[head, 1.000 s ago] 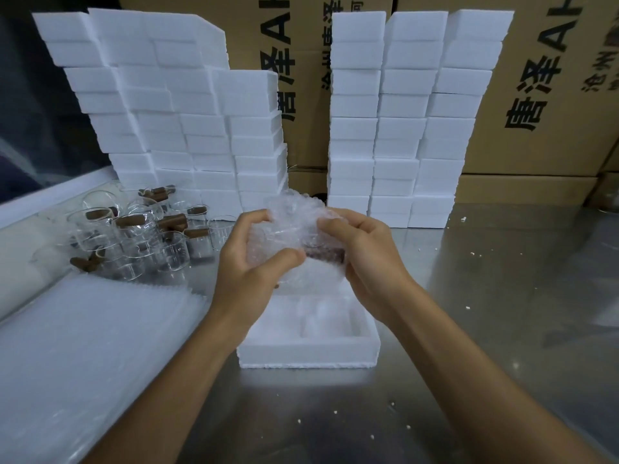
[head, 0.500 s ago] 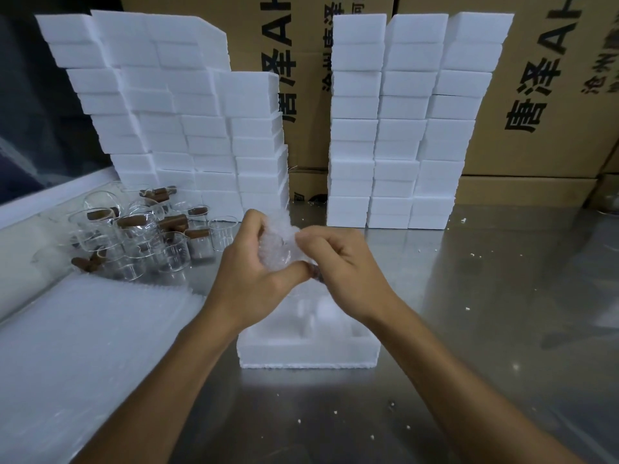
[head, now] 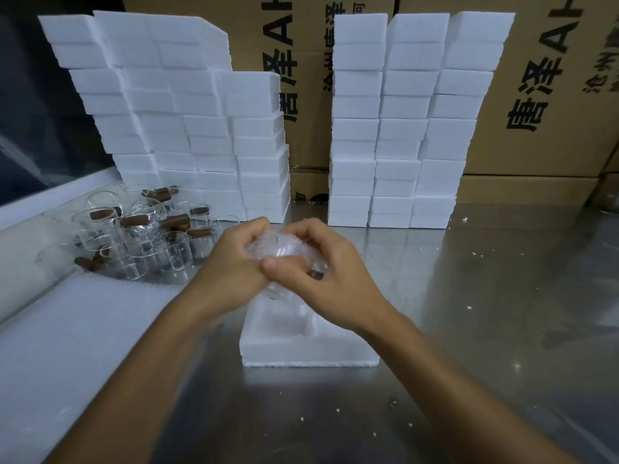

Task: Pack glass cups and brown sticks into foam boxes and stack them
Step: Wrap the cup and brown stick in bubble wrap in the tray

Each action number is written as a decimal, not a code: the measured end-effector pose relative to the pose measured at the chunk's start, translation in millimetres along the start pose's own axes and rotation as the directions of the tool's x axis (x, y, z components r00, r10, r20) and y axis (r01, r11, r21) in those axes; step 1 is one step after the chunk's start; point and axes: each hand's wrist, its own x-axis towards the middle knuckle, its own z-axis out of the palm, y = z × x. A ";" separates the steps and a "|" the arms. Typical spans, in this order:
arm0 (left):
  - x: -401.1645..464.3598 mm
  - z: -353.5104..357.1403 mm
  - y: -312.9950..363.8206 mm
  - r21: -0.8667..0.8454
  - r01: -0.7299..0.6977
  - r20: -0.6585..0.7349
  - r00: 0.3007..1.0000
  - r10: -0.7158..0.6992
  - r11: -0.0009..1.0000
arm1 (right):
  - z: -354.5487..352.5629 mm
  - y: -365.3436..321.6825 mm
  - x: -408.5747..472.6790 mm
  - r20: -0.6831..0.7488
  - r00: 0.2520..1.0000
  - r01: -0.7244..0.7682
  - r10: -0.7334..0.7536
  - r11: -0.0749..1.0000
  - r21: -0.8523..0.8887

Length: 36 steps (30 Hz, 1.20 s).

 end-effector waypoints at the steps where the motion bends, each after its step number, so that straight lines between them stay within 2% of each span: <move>1: -0.8 -4.1 1.4 -0.075 0.080 0.043 0.996 -0.077 0.994 | -1.6 1.5 -0.4 0.037 0.999 0.010 -0.010 1.000 -0.008; 4: -3.4 -13.3 1.4 -0.211 0.247 0.155 0.964 -0.217 0.946 | -1.4 1.7 0.5 0.138 0.990 -0.009 0.015 0.999 -0.045; 8: -2.4 -16.6 0.4 -0.380 0.371 0.294 0.917 -0.270 0.847 | -6.0 -0.5 1.6 0.173 0.979 -0.130 0.104 0.981 0.147; 12: -0.6 -17.2 -2.6 -0.541 0.380 0.368 0.909 -0.196 0.750 | -10.3 -0.4 1.6 0.256 0.946 -0.278 0.199 0.903 0.326; 16: -0.7 -16.3 -3.5 -0.647 0.345 0.389 0.916 -0.095 0.680 | -8.7 -0.7 4.3 0.316 0.911 -0.405 0.265 0.718 0.567; 19: 0.3 -14.7 -4.3 -0.714 0.290 0.376 0.927 0.000 0.638 | -12.5 -4.3 5.9 0.334 0.890 -0.457 0.312 0.619 0.639; 28: 0.0 -10.3 -3.1 -0.715 0.273 0.309 0.949 -0.060 0.643 | -17.1 -2.3 5.2 0.334 0.865 -0.494 0.375 0.516 0.700; 32: -0.6 -11.8 -2.8 -0.643 0.225 0.258 0.964 -0.070 0.732 | -19.5 -1.0 6.4 0.346 0.864 -0.500 0.365 0.545 0.673; 36: -0.9 -17.3 -7.8 -0.512 0.208 0.246 0.965 -0.090 0.834 | -22.7 0.2 6.2 0.362 0.879 -0.476 0.311 0.632 0.612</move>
